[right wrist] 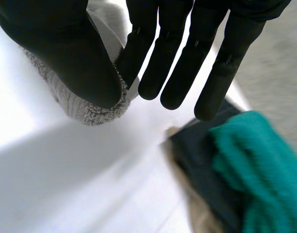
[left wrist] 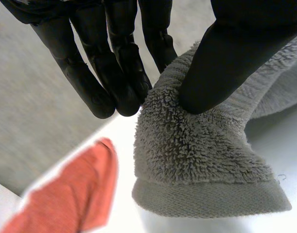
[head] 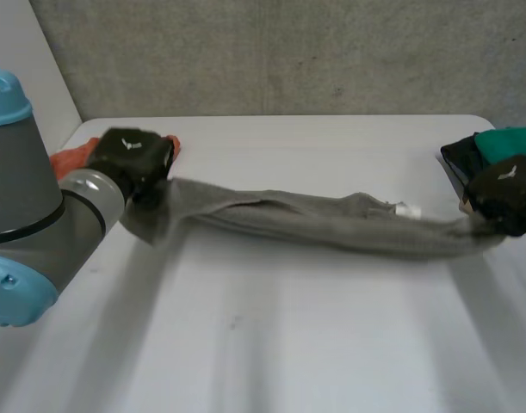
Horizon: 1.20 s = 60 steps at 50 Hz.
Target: Fold the laundry.
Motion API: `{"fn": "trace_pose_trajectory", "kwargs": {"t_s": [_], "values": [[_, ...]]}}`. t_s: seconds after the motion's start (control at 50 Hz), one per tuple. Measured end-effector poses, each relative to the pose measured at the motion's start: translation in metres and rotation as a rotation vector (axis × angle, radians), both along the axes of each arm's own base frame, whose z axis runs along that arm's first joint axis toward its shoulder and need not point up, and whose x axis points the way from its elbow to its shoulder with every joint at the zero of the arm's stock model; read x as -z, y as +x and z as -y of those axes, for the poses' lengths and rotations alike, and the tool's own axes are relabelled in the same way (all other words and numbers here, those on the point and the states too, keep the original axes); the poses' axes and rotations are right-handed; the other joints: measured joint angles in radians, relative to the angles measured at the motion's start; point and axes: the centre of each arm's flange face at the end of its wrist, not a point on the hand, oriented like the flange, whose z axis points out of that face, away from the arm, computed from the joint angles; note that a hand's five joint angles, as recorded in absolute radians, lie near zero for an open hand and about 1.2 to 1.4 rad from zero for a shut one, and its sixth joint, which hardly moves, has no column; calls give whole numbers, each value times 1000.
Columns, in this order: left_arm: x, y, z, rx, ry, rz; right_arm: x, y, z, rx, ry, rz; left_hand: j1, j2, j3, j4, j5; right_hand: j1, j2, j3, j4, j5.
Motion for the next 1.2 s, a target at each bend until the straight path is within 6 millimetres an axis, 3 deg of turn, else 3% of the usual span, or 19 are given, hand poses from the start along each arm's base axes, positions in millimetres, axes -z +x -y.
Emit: {"fn": "trace_pose_trajectory", "kwargs": {"t_s": [0.12,0.2,0.28,0.32,0.4,0.44,0.5,0.58,0.64,0.7,0.74,0.78,0.94,1.02,1.08,1.1,1.12,1.14,1.2], "values": [[34,-1,27,-17,89,71,14,12,20,-21,-6,19,0,1,3,0,0,0,0,0,0,0],[28,-8,64,-60,-1,54,-1,23,57,15,-183,152,0,2,4,1,0,0,0,0,0,0],[-17,-16,99,-94,-214,-61,-40,30,93,39,-428,360,0,2,4,1,0,0,0,0,1,0],[-61,-18,114,-106,-381,-179,-71,30,110,34,-590,521,0,2,4,2,0,0,0,0,1,0],[-120,-18,119,-98,-581,-366,-112,25,121,-3,-782,755,0,2,4,3,0,0,0,0,2,0],[-140,-18,117,-80,-645,-459,-128,22,122,-38,-852,880,0,2,4,3,0,0,0,0,4,8],[-148,-19,115,-60,-662,-528,-134,18,121,-74,-879,989,0,2,4,3,7,0,0,0,4,14],[-121,-21,119,-65,-584,-517,-117,17,123,-84,-814,1028,0,2,4,3,11,0,0,0,4,14],[-85,-20,124,-84,-487,-459,-87,17,127,-61,-701,990,0,2,4,3,11,0,0,0,4,14],[-33,-18,125,-106,-348,-367,-42,17,130,-20,-530,905,0,2,4,4,11,0,0,0,4,14],[-14,-18,124,-111,-297,-334,-28,18,130,-7,-472,875,0,2,4,4,11,0,0,0,4,14],[23,-17,119,-114,-197,-265,10,18,128,28,-326,792,0,3,4,4,11,0,0,0,4,14],[105,-15,100,-96,9,-37,89,13,111,93,-26,512,0,2,4,4,11,0,0,0,4,14],[119,-14,94,-85,44,48,102,7,107,108,23,420,-13,-23,-14,-16,-4,0,0,0,4,14],[117,-14,91,-80,43,88,98,5,105,121,16,386,-198,-225,-213,-226,-192,-161,-200,-199,-184,-162],[114,-14,90,-80,40,93,95,4,104,123,9,382,-459,-447,-434,-451,-417,-266,-319,-297,-305,-282],[112,-14,89,-80,37,96,93,4,104,124,2,380,-459,-447,-434,-451,-417,-315,-371,-351,-360,-338],[108,-15,87,-81,31,100,88,5,103,125,-11,377,-698,-693,-670,-691,-655,-439,-493,-485,-501,-481],[98,-15,82,-88,15,105,76,7,98,120,-50,373,-780,-825,-814,-834,-801,-562,-620,-621,-638,-622]]}}
